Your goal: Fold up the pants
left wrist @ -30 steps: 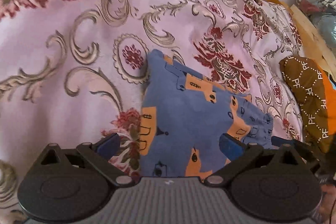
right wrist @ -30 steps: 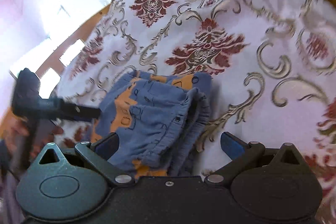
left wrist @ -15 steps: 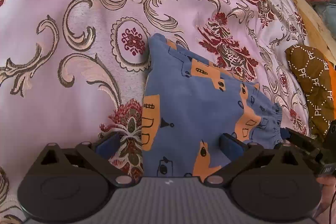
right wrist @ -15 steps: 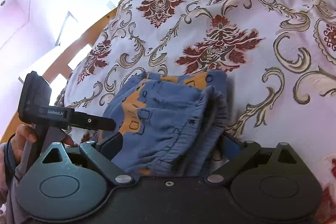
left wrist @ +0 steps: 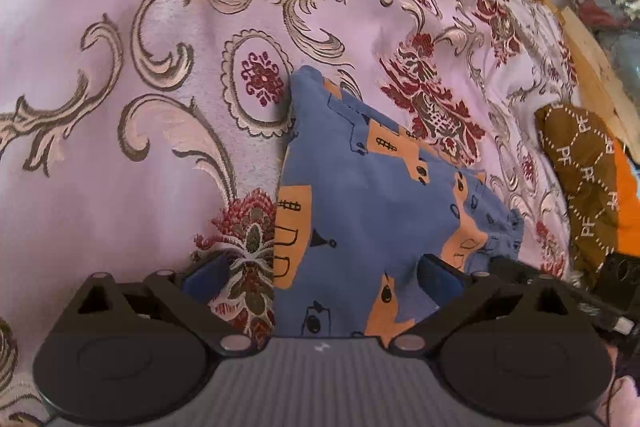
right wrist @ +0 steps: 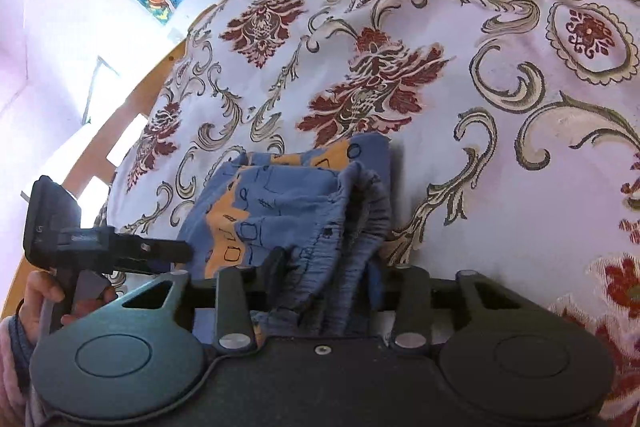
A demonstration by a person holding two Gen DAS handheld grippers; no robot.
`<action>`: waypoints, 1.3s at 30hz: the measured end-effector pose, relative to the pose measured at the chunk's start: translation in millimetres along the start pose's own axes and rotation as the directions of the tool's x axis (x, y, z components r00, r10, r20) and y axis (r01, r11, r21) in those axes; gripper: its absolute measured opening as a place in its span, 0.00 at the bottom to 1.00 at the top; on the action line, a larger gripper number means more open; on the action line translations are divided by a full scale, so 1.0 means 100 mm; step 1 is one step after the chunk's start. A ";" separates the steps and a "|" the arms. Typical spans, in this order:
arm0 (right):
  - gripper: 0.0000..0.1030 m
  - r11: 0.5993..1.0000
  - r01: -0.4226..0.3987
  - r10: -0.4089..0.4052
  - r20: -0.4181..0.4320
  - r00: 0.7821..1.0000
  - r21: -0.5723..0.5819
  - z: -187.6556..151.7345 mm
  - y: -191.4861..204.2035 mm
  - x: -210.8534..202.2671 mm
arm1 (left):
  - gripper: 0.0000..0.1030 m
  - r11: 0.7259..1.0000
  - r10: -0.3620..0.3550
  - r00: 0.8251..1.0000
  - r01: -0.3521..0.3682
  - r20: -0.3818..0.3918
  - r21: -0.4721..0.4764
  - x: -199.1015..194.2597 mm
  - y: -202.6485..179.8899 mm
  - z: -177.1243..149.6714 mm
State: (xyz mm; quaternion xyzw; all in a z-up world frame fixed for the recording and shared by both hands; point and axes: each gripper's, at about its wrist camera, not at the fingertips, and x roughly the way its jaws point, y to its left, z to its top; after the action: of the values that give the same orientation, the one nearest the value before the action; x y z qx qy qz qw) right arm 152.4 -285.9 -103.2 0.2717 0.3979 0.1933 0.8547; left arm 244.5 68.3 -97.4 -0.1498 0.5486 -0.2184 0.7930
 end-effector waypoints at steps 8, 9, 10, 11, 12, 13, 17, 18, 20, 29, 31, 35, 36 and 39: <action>0.24 0.991 0.047 -0.036 0.093 0.995 -0.124 0.05 0.27 -0.14 | 0.18 0.996 -0.023 0.998 0.018 0.056 0.082 -0.12 -0.19 -0.01; 0.24 0.988 0.056 -0.040 0.111 0.993 -0.143 0.08 0.31 -0.17 | 0.16 0.994 -0.022 0.996 0.012 0.085 0.108 -0.17 -0.25 0.00; 0.24 0.984 0.068 -0.046 0.134 0.990 -0.164 0.11 0.34 -0.21 | 0.14 0.991 -0.021 0.994 0.006 0.109 0.133 -0.20 -0.31 0.02; 0.24 0.979 0.086 -0.056 0.161 0.985 -0.186 0.15 0.39 -0.25 | 0.13 0.987 -0.018 0.990 -0.004 0.137 0.161 -0.23 -0.37 0.05; 0.24 0.973 0.102 -0.064 0.186 0.980 -0.206 0.19 0.42 -0.28 | 0.12 0.982 -0.014 0.987 -0.018 0.163 0.189 -0.26 -0.44 0.09; 0.24 0.968 0.116 -0.069 0.211 0.975 -0.220 0.24 0.45 -0.31 | 0.12 0.977 -0.014 0.982 -0.026 0.188 0.209 -0.28 -0.52 0.14; 0.24 0.949 0.173 -0.095 0.288 0.953 -0.262 0.46 0.51 -0.38 | 0.11 0.969 -0.045 0.963 -0.023 0.266 0.247 -0.33 -0.72 0.33; 0.28 0.946 0.187 -0.106 0.294 0.950 -0.264 0.52 0.50 -0.36 | 0.11 0.965 -0.050 0.956 -0.029 0.290 0.262 -0.33 -0.76 0.36; 0.38 0.942 0.226 -0.155 0.276 0.948 -0.247 0.64 0.43 -0.26 | 0.14 0.962 -0.047 0.946 -0.044 0.320 0.269 -0.27 -0.80 0.42; 0.88 0.893 0.367 -0.289 0.294 0.911 -0.258 0.51 0.35 -0.14 | 0.88 0.971 0.134 0.951 -0.182 0.278 0.153 0.00 -0.52 0.29; 0.90 0.889 0.374 -0.291 0.305 0.907 -0.264 0.45 0.40 -0.20 | 0.95 0.972 0.138 0.938 -0.190 0.319 0.137 -0.09 -0.53 0.25; 0.96 0.891 0.372 -0.275 0.343 0.898 -0.260 0.34 0.57 -0.39 | 0.98 0.970 0.146 0.929 -0.202 0.340 0.135 -0.25 -0.60 0.20; 0.97 0.890 0.372 -0.271 0.352 0.896 -0.263 0.32 0.62 -0.45 | 0.99 0.968 0.150 0.925 -0.209 0.348 0.138 -0.29 -0.64 0.19; 0.99 0.882 0.382 -0.265 0.381 0.886 -0.275 0.25 0.77 -0.58 | 1.00 0.957 0.170 0.909 -0.244 0.380 0.154 -0.44 -0.75 0.11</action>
State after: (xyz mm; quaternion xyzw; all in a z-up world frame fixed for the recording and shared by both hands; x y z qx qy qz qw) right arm 128.2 -265.3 -8.7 0.0761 0.2485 0.0632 0.9636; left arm 228.2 26.4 -22.4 -0.0485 0.3808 -0.1547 0.9103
